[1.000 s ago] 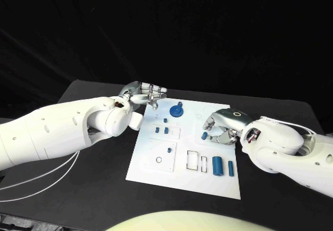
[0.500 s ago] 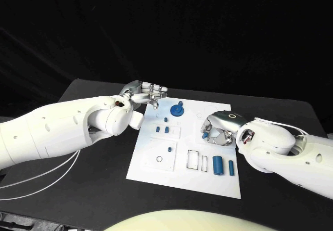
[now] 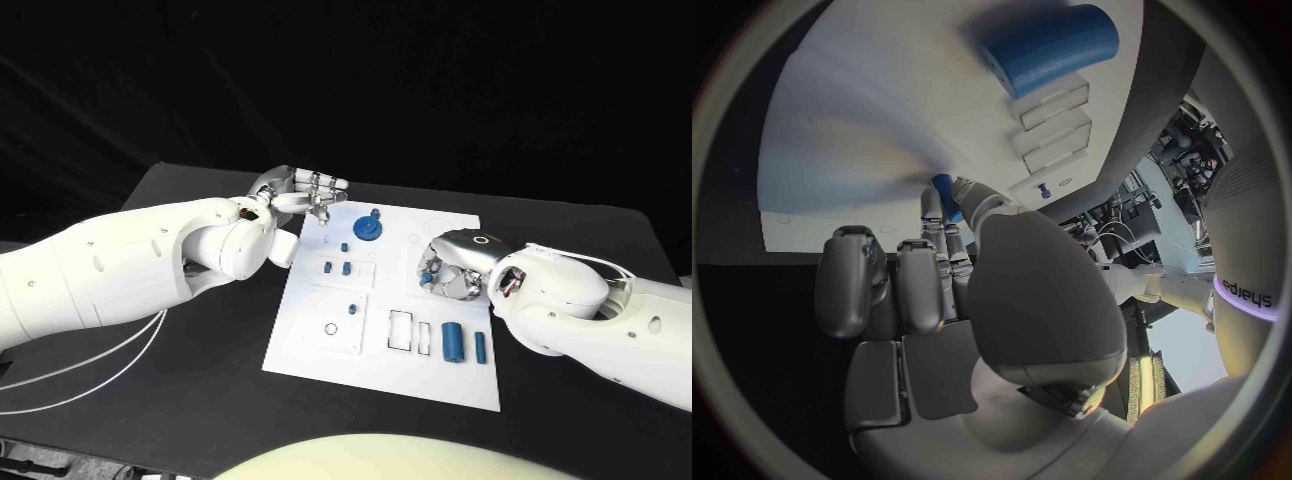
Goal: Assemble the parts on the task board
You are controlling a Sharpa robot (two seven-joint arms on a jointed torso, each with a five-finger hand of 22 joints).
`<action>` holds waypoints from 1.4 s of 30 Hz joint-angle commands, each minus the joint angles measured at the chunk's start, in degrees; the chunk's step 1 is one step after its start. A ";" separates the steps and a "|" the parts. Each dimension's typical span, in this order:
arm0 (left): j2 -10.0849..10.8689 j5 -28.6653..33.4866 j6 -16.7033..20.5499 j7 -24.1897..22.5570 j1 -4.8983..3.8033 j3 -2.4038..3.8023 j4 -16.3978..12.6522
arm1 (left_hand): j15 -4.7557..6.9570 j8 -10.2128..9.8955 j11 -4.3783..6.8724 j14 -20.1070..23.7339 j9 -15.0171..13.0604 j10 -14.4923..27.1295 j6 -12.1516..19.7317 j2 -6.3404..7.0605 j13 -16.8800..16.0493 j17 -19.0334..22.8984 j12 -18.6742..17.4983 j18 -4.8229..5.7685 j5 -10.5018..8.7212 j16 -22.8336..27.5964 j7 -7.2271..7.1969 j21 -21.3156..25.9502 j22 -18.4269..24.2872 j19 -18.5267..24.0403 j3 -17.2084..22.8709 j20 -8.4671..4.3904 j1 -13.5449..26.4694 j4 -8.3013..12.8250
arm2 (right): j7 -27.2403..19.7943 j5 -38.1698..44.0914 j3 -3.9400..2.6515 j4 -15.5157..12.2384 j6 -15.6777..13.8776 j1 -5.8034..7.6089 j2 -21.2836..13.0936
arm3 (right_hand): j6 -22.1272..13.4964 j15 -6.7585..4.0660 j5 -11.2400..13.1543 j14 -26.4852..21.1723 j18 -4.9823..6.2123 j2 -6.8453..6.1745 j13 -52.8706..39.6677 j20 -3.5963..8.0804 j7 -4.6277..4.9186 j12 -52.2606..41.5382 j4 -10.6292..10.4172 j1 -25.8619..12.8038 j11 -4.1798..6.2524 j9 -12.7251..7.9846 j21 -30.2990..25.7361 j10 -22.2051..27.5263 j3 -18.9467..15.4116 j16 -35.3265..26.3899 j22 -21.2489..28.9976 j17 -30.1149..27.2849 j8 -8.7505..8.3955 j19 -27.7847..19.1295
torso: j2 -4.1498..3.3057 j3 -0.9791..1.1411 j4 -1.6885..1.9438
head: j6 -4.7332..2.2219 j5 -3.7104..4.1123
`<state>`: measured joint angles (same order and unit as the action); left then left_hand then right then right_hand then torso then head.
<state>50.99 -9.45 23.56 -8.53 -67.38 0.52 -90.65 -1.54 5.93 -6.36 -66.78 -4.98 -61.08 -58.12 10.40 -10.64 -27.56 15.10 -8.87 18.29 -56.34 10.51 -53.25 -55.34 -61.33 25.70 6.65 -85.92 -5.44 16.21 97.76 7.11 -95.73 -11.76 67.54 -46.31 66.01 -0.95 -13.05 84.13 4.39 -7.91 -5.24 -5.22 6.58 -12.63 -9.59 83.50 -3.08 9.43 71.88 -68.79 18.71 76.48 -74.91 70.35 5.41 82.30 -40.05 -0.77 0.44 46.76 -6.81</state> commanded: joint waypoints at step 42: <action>-1.40 0.17 -1.27 0.07 -0.05 0.02 0.75 | -0.01 -0.16 -0.02 0.25 0.09 0.32 0.32 -0.66 -0.10 0.14 0.32 -0.79 0.04 0.33 0.03 0.38 0.03 0.49 0.11 -0.08 -0.07 0.57 | -1.84 -1.12 -0.03 -7.44 -7.14 -3.77 9.56 | 1.27 -0.67 0.95 2.35 -0.95 0.89 -0.17 0.68 -0.11 0.84 0.96 0.92 0.35 0.56 1.35 -1.45 2.22 0.56 -9.19 0.25 0.57 0.75 | 0.02 -0.09 0.04 | 0.26 -2.52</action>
<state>49.74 -9.45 23.29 -8.28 -67.38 0.50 -89.84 -1.54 5.93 -6.36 -66.79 -4.94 -61.08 -58.12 10.40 -10.68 -27.47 15.10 -8.87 18.29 -56.34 10.51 -53.25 -55.34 -61.33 25.94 6.65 -85.92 -5.19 15.47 96.47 7.07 -103.54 -19.38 63.98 -37.00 66.91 -1.14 -12.27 83.93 4.39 -7.10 -5.38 -4.60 6.51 -12.15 -8.56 84.16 -2.65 9.58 73.55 -70.09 20.67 76.80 -74.93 70.65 5.89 82.91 -40.00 -0.90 0.43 46.95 -9.04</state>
